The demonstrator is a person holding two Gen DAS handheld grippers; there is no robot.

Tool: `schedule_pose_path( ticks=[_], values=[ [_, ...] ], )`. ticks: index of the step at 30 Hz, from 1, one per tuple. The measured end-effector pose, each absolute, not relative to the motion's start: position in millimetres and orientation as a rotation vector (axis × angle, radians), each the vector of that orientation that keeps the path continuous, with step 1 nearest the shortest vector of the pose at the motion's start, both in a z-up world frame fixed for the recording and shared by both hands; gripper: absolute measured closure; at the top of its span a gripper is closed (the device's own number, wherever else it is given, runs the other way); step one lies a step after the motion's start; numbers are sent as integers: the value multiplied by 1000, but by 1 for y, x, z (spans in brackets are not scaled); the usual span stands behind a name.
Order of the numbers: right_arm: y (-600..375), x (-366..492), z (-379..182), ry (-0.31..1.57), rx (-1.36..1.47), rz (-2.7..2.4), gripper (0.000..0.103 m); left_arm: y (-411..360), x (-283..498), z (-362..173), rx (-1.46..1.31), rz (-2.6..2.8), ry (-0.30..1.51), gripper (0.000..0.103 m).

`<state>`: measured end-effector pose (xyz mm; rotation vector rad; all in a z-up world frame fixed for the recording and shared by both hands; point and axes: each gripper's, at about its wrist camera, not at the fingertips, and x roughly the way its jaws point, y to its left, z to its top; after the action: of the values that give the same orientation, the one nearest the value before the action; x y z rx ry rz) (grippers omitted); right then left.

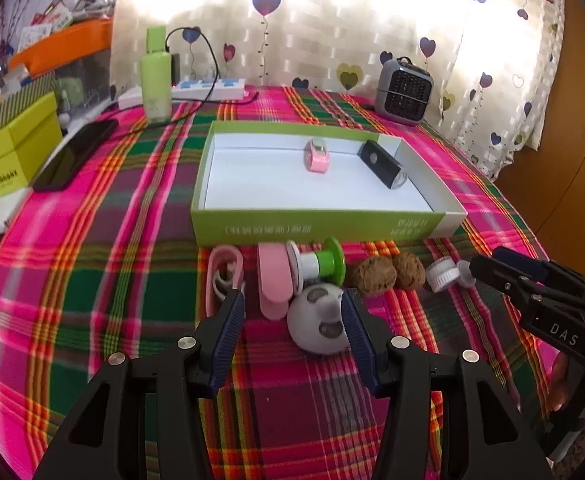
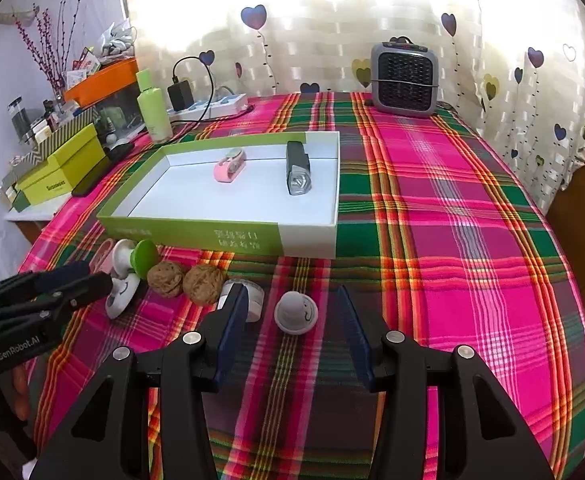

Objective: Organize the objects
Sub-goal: 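Move both tools out of the box back toward the remaining items, then grasp the white round knob with the right tool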

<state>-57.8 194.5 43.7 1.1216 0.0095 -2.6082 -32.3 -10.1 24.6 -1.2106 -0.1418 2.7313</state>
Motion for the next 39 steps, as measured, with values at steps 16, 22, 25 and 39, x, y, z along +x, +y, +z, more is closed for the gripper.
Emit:
schedule_pose_path(
  ticks=[16,22,25,39],
  values=[
    [196,-70,25,23,1221,-2577,55,-5,-33,15,-1226,2688,-146,54],
    [195,-73,23,34,1238,-2564,55,1,-35,12,-1241,2665,-139,54],
    [195,-75,23,37,1244,-2564,55,3,-37,11,-1250,2658,-142,54],
    [194,-78,23,43,1244,-2562,56,6,-40,7,-1262,2662,-181,54]
  ],
)
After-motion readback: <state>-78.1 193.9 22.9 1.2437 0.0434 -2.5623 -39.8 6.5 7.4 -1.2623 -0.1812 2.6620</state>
